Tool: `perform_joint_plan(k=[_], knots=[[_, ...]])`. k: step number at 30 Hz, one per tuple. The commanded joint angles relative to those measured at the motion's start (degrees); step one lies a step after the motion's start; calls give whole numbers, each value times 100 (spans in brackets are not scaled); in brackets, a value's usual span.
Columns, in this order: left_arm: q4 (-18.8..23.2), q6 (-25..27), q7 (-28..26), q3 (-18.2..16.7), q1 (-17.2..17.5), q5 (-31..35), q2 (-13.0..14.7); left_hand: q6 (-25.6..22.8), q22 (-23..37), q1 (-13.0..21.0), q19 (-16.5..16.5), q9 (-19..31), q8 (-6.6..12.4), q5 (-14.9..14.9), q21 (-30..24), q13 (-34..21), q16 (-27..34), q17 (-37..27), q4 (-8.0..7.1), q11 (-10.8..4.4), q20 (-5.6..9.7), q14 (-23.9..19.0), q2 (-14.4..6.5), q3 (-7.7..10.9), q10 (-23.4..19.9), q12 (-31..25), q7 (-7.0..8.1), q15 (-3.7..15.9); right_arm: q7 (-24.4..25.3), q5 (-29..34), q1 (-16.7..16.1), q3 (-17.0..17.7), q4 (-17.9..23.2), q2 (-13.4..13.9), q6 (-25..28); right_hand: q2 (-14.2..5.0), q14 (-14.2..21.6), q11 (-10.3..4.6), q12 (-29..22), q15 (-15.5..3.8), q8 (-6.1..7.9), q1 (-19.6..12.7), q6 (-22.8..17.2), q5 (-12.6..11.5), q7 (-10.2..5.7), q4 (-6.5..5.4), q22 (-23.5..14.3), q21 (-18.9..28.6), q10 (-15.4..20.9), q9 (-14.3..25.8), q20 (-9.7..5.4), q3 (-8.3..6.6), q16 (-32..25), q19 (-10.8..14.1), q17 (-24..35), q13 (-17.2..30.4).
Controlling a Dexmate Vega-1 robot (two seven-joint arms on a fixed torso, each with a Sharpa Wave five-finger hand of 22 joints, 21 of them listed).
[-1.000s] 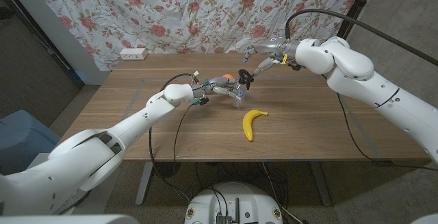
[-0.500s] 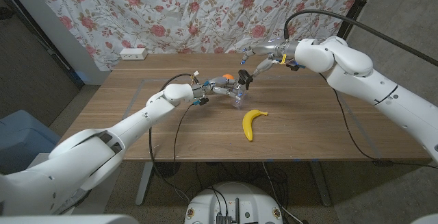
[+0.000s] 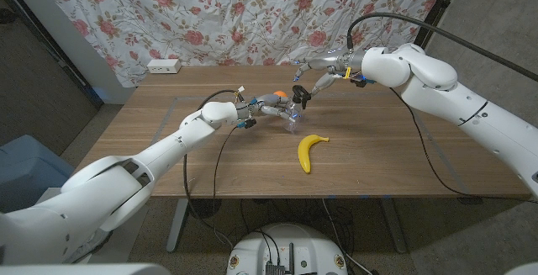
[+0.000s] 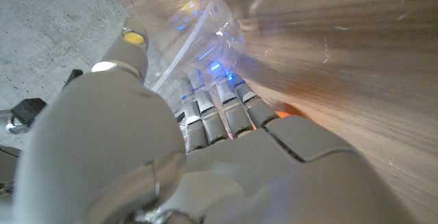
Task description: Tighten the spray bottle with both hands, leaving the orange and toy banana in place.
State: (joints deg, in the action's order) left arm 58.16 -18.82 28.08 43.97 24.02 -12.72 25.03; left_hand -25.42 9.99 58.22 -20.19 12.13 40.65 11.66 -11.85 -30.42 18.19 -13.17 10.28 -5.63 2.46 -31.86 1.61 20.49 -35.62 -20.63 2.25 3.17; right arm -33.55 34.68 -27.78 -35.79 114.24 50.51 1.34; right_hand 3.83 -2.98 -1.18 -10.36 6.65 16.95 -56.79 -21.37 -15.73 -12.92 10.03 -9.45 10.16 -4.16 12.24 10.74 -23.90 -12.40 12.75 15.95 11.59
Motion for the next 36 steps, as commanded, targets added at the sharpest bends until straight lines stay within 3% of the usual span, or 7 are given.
perform_joint_plan(k=[1, 18, 36], knots=[[-31, 39, 5, 14, -30, 15, -17, -718, 22, -40, -34, 11, 620, 21, 2, -30, -6, -22, -63, -380, 360, -45, -729, 101, -450, -34, 164, 832, -48, -82, 103, -67, -111, -14, -155, -44, -53, -17, -10, 17, 6, -62, -50, 18, 23, 4, -12, -5, -66, 21, 1, -61, 16, -56, 5, 10], [-134, -8, 30, 31, -87, 24, -63, -713, 21, -47, -29, 10, 634, 20, 5, -43, -19, -25, -58, -386, 356, -54, -743, 109, -436, -7, 169, 820, -451, 22, 368, -256, -196, -129, -172, -125, -164, -19, -61, 58, 149, -108, -441, 111, 27, -64, -11, 15, -71, 46, 4, -57, 34, -115, -5, -2], [-352, -169, 56, 50, -159, 35, -162, -735, 21, -40, -34, 10, 658, 18, 4, -57, -23, -38, -47, -384, 355, -57, -752, 109, -460, 4, 155, 828, -983, 135, 665, -453, -277, -273, -26, -99, -245, 84, -66, 155, 235, 72, -701, 221, 36, -151, -13, 32, -150, 54, 30, 37, 31, -122, 7, -6]])
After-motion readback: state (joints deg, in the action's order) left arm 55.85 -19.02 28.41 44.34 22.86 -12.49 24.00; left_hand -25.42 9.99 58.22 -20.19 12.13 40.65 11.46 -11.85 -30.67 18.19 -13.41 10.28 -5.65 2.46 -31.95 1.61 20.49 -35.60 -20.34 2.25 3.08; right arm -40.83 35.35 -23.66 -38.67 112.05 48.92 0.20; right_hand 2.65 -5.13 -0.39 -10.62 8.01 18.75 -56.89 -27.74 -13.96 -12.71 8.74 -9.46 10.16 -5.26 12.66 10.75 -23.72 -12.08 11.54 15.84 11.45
